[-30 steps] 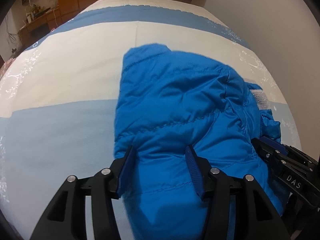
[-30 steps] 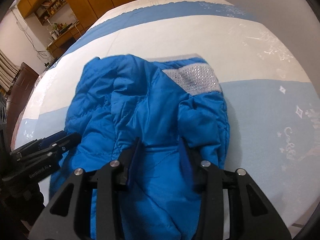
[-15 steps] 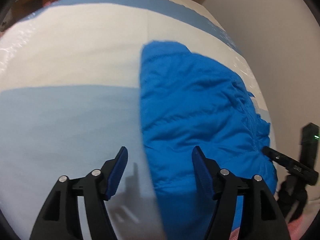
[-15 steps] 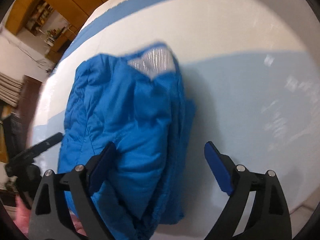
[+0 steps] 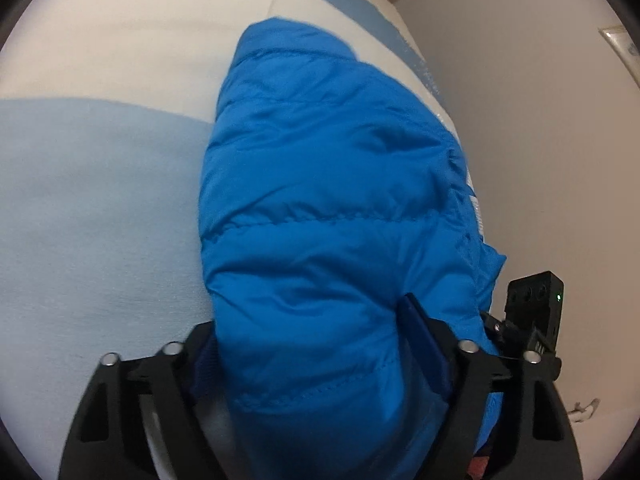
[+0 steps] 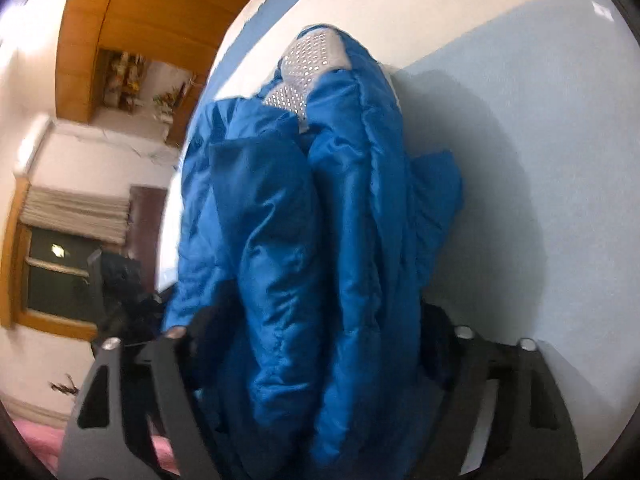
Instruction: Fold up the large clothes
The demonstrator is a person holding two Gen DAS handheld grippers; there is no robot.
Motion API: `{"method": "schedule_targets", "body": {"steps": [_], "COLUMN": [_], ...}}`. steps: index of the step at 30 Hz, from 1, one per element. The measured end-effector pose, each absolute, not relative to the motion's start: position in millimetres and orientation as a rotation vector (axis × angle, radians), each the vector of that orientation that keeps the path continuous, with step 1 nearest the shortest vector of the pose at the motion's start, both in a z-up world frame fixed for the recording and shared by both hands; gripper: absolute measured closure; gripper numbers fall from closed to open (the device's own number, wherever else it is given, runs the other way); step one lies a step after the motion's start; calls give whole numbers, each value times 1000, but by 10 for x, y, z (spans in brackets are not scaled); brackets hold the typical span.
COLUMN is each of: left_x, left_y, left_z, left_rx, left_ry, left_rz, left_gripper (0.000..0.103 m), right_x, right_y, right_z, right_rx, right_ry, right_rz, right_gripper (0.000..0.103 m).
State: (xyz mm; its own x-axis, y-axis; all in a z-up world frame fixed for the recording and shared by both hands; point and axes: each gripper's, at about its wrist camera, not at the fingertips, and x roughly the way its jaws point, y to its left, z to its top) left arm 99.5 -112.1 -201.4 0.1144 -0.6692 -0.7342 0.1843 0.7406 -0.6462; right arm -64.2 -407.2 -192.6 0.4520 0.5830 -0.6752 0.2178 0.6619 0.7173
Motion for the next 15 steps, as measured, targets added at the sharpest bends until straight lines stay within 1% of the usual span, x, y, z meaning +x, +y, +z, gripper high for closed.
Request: {"method": "schedule_targets", "body": {"steps": [1, 4, 7, 11, 15], "left_x": [985, 947, 916, 960, 1126], "left_y": [-1120, -1056, -1026, -947, -809], "left_z": [-1999, -1929, -1767, -1505, -1178], "left_rx": [-449, -474, -477, -477, -465], "left_ry": [1311, 1296, 1247, 1165, 1058], "left_rz": [-657, -662, -684, -696, -683], "left_gripper": [32, 41, 45, 45, 45], "right_x": [-652, -646, -601, -470, -42], "right_y": [-4062, -4034, -3967, -3870, -3711], "right_z": [-1898, -1750, -1528, -1218, -901], "right_rx": [850, 808, 749, 711, 656], "right_ry": [1106, 1098, 1081, 1032, 977], "right_rz": [266, 278, 300, 350, 420], "right_gripper": [42, 55, 59, 60, 60]}}
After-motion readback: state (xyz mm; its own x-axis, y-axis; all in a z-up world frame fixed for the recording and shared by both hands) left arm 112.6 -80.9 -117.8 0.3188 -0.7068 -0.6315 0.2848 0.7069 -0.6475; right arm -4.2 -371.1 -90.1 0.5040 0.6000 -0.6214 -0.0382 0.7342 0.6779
